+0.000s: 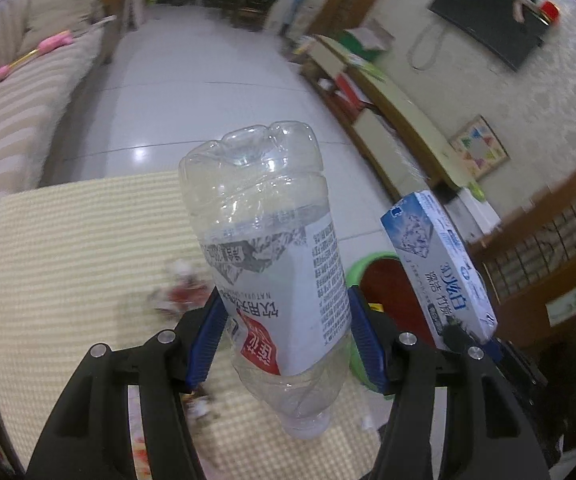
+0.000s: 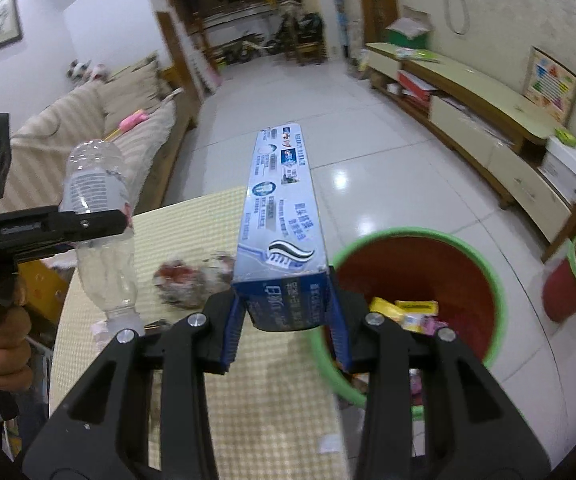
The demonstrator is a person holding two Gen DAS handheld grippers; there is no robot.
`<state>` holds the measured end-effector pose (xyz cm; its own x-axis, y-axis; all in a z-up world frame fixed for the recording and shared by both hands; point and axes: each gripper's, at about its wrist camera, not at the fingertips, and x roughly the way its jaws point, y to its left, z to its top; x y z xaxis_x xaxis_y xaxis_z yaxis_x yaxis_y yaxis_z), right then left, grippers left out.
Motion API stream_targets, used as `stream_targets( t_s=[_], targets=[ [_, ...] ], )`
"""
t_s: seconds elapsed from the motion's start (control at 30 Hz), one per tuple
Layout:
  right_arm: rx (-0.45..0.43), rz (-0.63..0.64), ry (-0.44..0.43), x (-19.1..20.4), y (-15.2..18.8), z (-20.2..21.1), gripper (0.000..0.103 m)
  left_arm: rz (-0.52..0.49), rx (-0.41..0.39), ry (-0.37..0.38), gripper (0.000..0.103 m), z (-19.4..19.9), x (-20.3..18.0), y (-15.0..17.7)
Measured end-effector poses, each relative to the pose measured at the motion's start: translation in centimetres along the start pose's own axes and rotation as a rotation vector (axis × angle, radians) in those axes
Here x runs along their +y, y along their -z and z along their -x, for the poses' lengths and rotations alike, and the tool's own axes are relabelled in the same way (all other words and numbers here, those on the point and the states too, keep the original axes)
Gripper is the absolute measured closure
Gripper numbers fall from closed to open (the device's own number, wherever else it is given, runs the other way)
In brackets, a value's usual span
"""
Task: Collect trash
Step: 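Carry the bottle and toothpaste box in both tools over the red bucket, then open both tools to drop the bottle and box into the bucket, then move both tools back over the table toward the Pocky box and crumpled paper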
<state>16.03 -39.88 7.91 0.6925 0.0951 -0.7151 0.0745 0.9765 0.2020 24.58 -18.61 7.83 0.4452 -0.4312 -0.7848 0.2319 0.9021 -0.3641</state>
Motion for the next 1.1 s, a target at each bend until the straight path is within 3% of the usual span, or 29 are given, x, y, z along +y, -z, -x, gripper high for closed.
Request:
stream_targets(
  t_s=[0.47, 0.8, 0.9, 0.93, 0.97, 1.0, 1.1],
  targets=[
    [0.000, -0.164, 0.089, -9.9, 1.7, 1.5, 0.067, -0.139, 0.092, 0.148, 0.046, -5.9, -10.7, 1.0],
    [0.040, -0.205, 0.093, -12.2, 3.5, 0.9, 0.067, -0.214, 0.134, 0.130, 0.045, -9.3, -15.0, 1.5],
    [0.076, -0.188, 0.092, -12.0, 3.8, 0.0, 0.065, -0.219, 0.172, 0.125, 0.041, -10.5, -15.6, 1.8],
    [0.078, -0.189, 0.102, -12.0, 3.9, -0.1, 0.064, -0.213, 0.182, 0.115, 0.025, -10.9, -15.7, 1.8],
    [0.081, -0.191, 0.108, -12.0, 4.0, -0.3, 0.053, -0.202, 0.183, 0.113, 0.015, -11.1, -15.5, 1.9],
    [0.080, -0.193, 0.110, -12.1, 4.0, -0.3, 0.041, -0.194, 0.180, 0.115, 0.013, -11.0, -15.3, 2.0],
    [0.073, -0.197, 0.117, -12.0, 4.2, -0.2, 0.031, -0.182, 0.179, 0.103, 0.011, -11.0, -14.5, 2.2]
  ],
)
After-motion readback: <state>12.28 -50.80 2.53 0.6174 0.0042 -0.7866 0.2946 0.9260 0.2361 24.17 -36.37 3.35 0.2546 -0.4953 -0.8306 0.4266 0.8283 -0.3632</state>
